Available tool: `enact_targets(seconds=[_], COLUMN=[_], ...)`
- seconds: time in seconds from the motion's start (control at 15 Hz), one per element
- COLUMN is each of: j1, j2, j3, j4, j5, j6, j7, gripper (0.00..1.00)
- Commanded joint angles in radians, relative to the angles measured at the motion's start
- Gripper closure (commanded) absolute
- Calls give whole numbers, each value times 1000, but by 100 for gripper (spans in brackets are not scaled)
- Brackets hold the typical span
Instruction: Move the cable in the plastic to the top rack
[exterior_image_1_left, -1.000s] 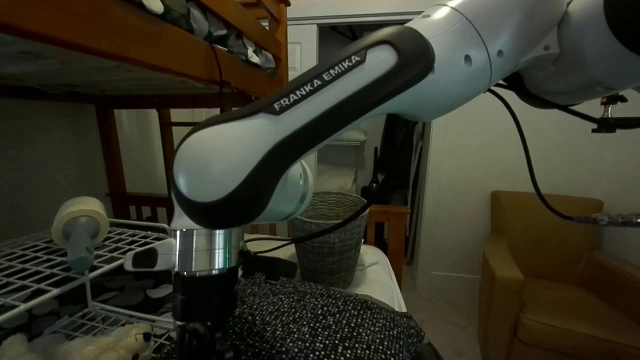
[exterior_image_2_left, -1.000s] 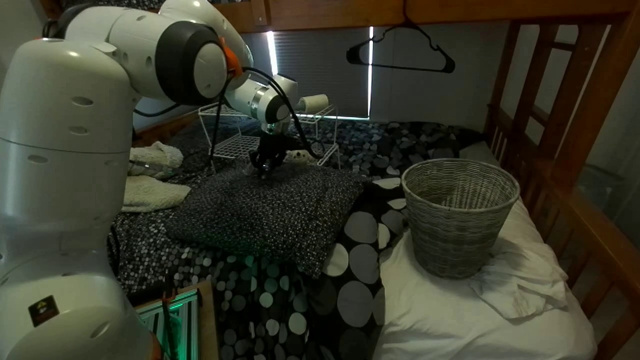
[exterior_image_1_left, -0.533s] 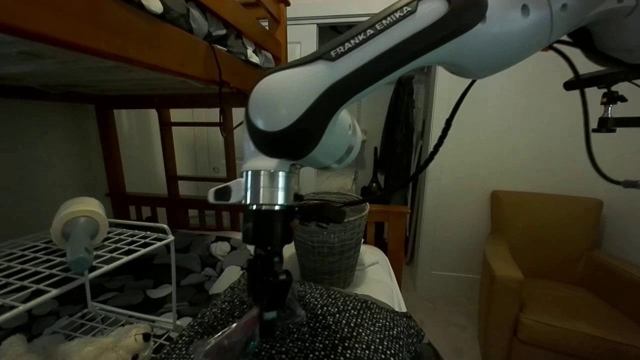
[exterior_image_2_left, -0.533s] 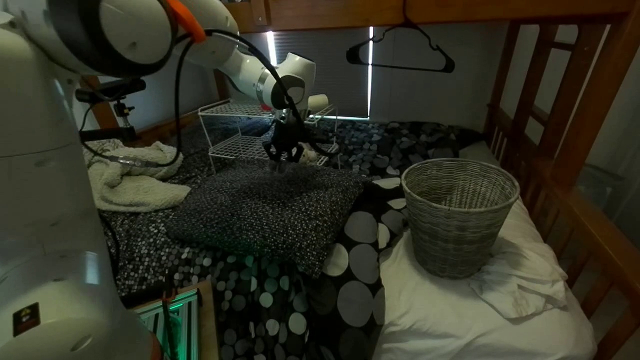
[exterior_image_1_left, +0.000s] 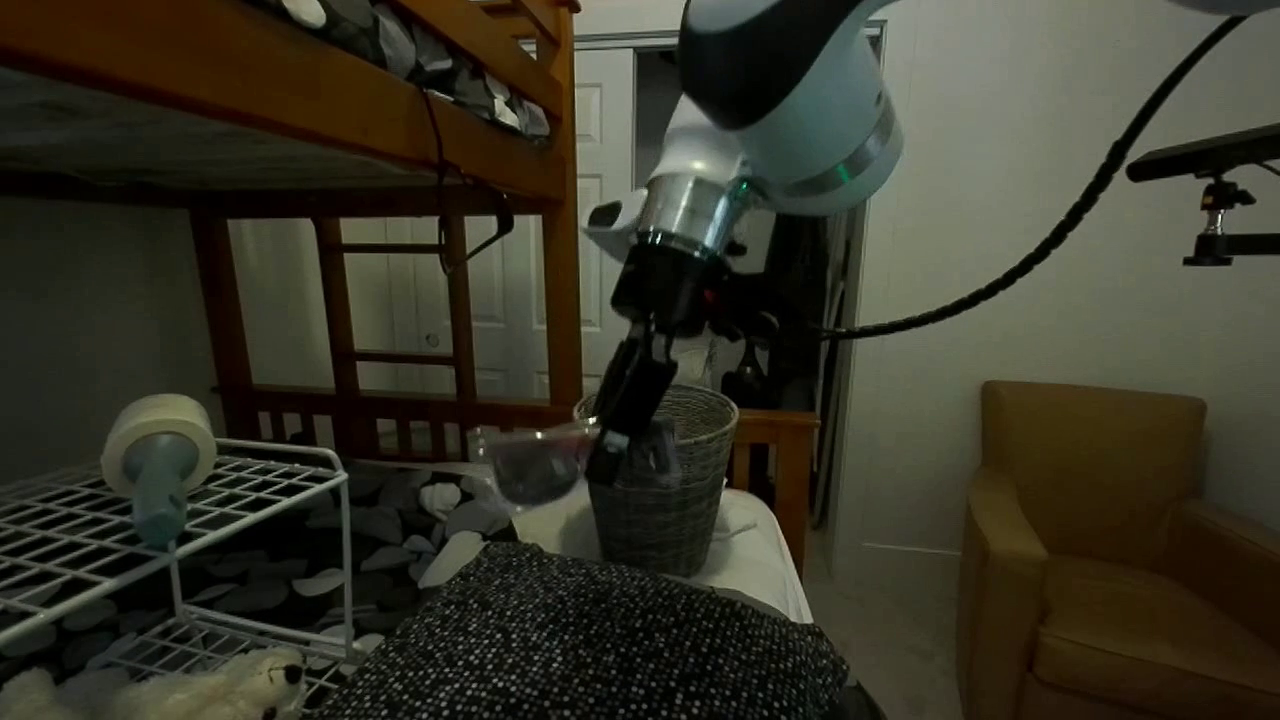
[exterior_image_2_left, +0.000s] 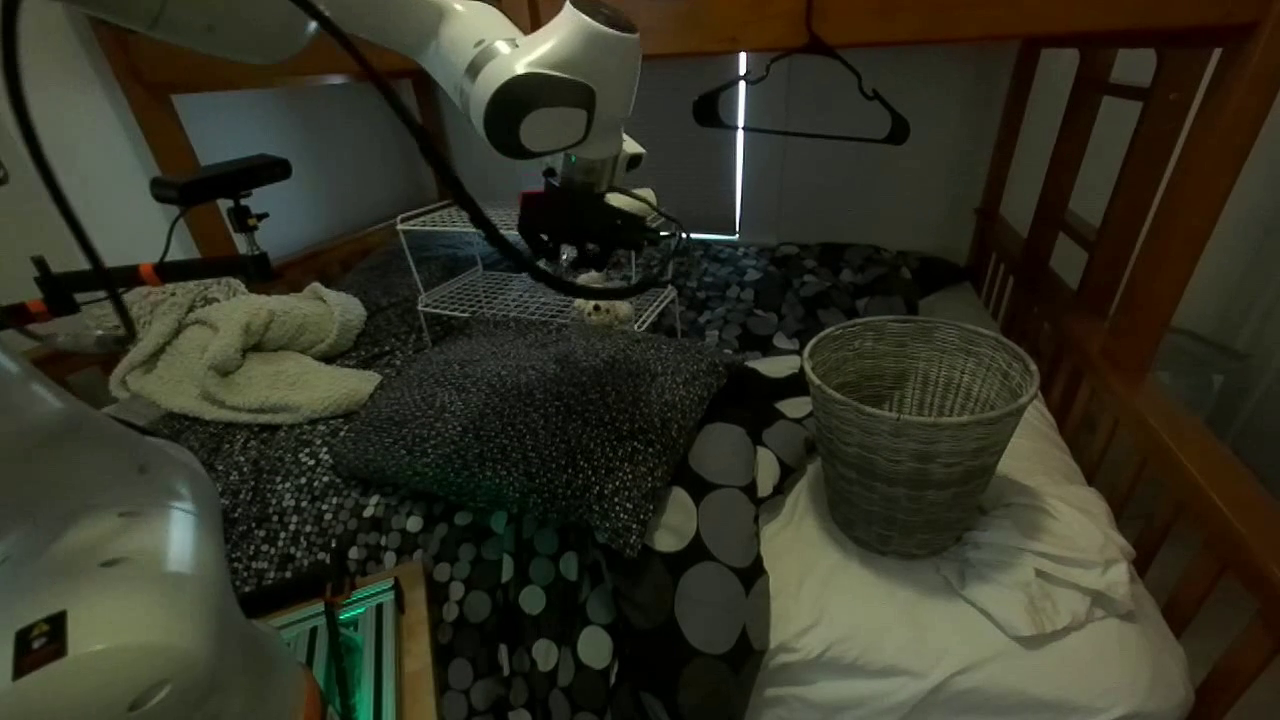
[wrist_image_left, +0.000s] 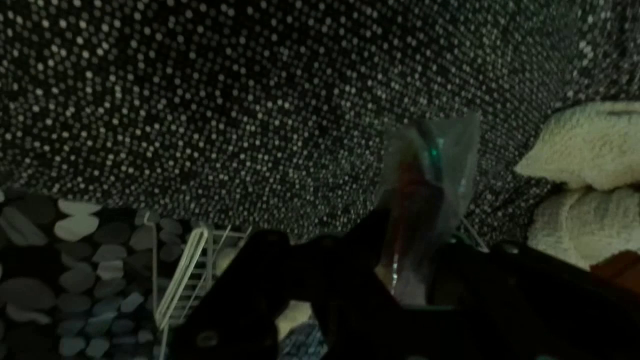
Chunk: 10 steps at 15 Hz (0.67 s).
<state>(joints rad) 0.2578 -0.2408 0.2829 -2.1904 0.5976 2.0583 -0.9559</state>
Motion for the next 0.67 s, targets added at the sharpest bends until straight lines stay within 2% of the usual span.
enact_targets(seconds=[0.0, 0.07, 0.33, 0.4, 0.6], j1=[55, 47, 67, 67, 117], j2=[-97, -66, -89, -87, 126], j3=[-30, -41, -40, -40, 16], j4=[-25, 2, -2, -4, 117], j5=[127, 58, 92, 94, 124], j6=[106, 37, 86, 88, 201], j7=[48, 36, 55, 55, 7], gripper=[97, 87, 87, 97, 97])
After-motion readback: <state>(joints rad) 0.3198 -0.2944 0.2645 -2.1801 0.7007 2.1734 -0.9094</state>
